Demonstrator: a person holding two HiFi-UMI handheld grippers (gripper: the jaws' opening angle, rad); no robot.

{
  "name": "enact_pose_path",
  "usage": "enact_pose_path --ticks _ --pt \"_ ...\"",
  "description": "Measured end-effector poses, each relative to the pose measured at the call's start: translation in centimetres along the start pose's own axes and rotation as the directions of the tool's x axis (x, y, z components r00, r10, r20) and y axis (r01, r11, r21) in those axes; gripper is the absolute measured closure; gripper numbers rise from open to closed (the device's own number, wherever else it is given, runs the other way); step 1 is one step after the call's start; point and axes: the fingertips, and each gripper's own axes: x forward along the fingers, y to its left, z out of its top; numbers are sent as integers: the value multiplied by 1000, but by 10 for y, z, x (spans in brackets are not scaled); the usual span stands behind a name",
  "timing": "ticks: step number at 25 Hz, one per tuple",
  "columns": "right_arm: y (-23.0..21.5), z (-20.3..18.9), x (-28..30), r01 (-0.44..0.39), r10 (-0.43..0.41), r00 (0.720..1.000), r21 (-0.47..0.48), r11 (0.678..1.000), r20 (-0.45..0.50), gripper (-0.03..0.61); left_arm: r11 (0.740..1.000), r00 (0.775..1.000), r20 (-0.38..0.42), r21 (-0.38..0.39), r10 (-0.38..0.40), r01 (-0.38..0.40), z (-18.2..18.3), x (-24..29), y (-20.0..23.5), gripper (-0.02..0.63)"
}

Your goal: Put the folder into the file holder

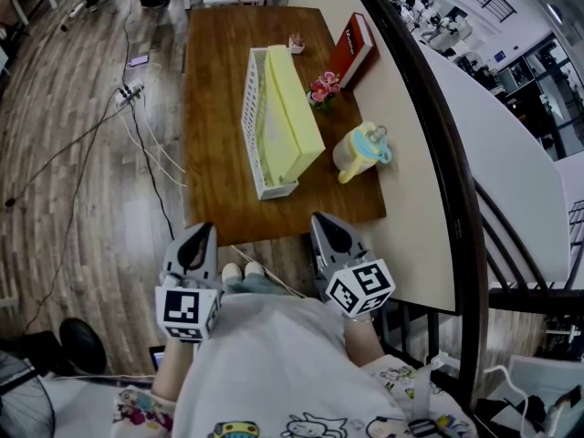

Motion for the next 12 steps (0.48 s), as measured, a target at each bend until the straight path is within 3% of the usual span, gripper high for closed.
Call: enact_pose_path --ticks 12 --pt "-2 -1 4 -19 19 1000 12 1000 1 578 1000 1000 -5 -2 15 -15 -1 1 1 603"
